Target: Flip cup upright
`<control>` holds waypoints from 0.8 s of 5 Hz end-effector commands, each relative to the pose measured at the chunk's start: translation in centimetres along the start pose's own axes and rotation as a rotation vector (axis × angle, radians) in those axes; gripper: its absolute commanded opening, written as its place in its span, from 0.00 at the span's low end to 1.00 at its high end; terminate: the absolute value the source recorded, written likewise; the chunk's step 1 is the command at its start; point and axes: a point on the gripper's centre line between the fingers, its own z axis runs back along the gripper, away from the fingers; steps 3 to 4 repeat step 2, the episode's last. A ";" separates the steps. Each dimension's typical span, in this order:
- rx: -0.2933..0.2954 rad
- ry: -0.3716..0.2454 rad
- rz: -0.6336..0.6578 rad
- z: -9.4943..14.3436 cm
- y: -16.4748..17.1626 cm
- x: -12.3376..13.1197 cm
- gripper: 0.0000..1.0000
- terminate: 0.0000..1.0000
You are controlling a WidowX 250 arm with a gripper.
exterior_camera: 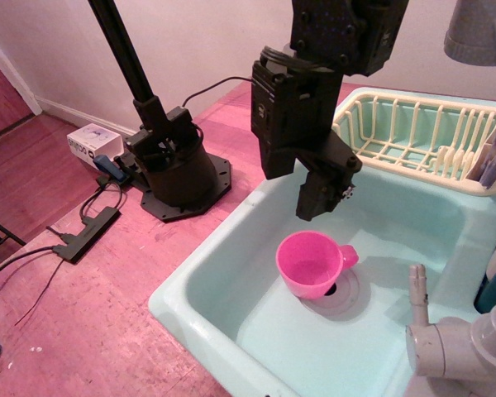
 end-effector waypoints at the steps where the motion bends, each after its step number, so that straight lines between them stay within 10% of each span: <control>1: 0.042 0.014 -0.011 1.3 -0.1 -0.2 1.00 0.00; 2: 0.042 0.014 -0.011 1.3 -0.1 -0.2 1.00 1.00; 4: 0.042 0.014 -0.011 1.3 -0.1 -0.2 1.00 1.00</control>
